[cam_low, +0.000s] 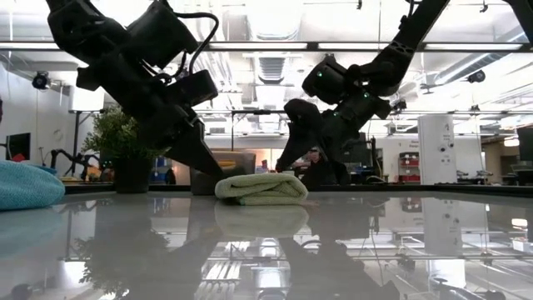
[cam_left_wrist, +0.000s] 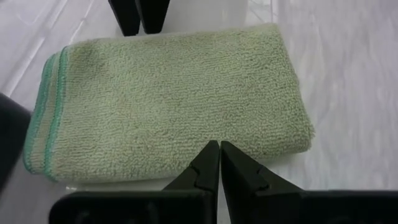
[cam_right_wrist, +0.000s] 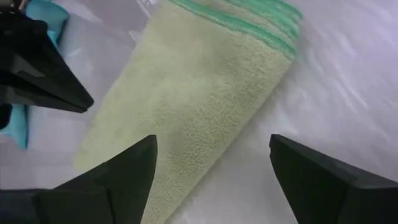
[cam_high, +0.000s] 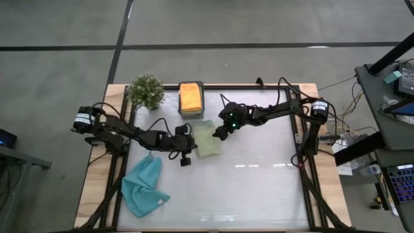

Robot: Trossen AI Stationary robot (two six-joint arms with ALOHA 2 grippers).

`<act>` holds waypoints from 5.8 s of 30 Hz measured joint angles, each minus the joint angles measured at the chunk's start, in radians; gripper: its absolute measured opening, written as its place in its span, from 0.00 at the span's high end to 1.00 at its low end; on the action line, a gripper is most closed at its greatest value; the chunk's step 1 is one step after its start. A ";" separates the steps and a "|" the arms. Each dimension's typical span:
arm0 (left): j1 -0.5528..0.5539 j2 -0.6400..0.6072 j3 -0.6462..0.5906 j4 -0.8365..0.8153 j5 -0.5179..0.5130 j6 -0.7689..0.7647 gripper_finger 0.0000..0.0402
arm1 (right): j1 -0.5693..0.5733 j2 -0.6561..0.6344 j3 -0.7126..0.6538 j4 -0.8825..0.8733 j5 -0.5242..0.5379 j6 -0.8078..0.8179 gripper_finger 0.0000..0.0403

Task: Fold microfiber towels
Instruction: Put the green folded towel into the bin

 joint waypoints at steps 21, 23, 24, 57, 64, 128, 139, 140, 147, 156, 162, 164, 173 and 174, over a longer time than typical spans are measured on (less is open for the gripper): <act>0.000 0.000 -0.002 0.019 0.000 0.000 1.00 | 0.050 0.000 -0.056 0.129 0.059 0.023 0.27; 0.000 0.000 -0.002 0.023 0.000 0.000 1.00 | 0.057 0.000 -0.056 0.129 0.078 0.021 0.28; 0.000 0.000 -0.002 0.024 0.000 0.000 1.00 | 0.060 0.005 -0.056 0.131 0.092 0.019 0.28; 0.014 0.000 -0.051 0.076 0.005 -0.024 1.00 | 0.073 0.129 -0.032 0.348 -0.009 0.100 0.62; 0.028 0.014 -0.064 0.076 0.005 -0.026 1.00 | 0.070 0.129 -0.031 0.346 -0.039 0.116 0.44; 0.058 -0.595 -0.057 -0.026 -0.256 0.475 1.00 | 0.015 0.002 0.153 0.426 -0.073 0.045 0.97; 0.059 -0.749 -0.057 0.123 -0.292 0.651 1.00 | -0.039 0.013 0.346 0.369 0.028 -0.066 0.97; 0.059 -0.752 -0.057 0.155 -0.294 0.660 1.00 | -0.046 0.022 0.363 0.371 0.029 -0.065 0.97; 0.060 -0.754 -0.057 0.288 -0.317 0.757 1.00 | -0.074 0.172 0.507 0.362 0.023 -0.059 0.97; 0.073 -0.748 -0.057 0.297 -0.340 0.767 1.00 | -0.151 0.328 0.624 0.358 -0.031 0.028 0.97; 0.095 -0.717 -0.058 0.267 -0.380 0.759 1.00 | -0.204 0.342 0.625 0.264 -0.036 0.005 0.97; 0.109 -0.693 -0.058 0.265 -0.379 0.734 1.00 | -0.215 0.338 0.625 0.220 -0.030 -0.019 0.97; 0.237 -0.579 -0.058 0.251 -0.278 0.506 1.00 | -0.227 0.326 0.625 0.101 -0.029 -0.070 0.97; 0.250 -0.566 -0.058 0.252 -0.259 0.488 1.00 | -0.229 0.326 0.625 0.095 -0.029 -0.071 0.97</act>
